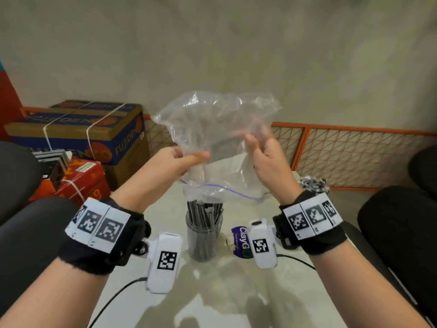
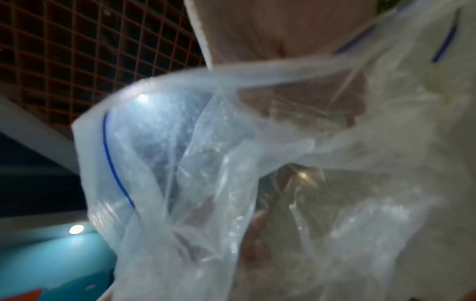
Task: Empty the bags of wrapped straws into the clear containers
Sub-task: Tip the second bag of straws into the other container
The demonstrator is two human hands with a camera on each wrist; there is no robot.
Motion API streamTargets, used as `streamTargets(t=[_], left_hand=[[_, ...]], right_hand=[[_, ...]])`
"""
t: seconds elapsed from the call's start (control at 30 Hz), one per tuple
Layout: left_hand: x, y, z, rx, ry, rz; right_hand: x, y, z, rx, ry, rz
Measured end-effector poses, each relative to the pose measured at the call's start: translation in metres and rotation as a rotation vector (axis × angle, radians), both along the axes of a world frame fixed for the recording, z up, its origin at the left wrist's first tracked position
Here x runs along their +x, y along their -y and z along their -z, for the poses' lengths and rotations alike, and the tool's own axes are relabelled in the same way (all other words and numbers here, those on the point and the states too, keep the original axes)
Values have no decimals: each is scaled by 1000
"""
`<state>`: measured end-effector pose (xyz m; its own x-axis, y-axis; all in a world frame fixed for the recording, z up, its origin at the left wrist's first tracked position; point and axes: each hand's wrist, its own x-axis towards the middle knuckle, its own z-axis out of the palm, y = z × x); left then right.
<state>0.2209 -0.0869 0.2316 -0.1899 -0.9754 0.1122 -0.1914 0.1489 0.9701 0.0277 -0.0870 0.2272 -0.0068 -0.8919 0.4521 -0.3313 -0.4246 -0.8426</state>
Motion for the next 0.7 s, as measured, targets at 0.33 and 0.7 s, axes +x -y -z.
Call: streamTargets(t=[0.33, 0.7], left_hand=[[-54, -48, 63, -37, 399, 171], [-104, -85, 158, 159, 304, 402]], right_hand=[[-61, -99, 2, 201, -571, 306], [-129, -78, 43, 386, -805, 241]])
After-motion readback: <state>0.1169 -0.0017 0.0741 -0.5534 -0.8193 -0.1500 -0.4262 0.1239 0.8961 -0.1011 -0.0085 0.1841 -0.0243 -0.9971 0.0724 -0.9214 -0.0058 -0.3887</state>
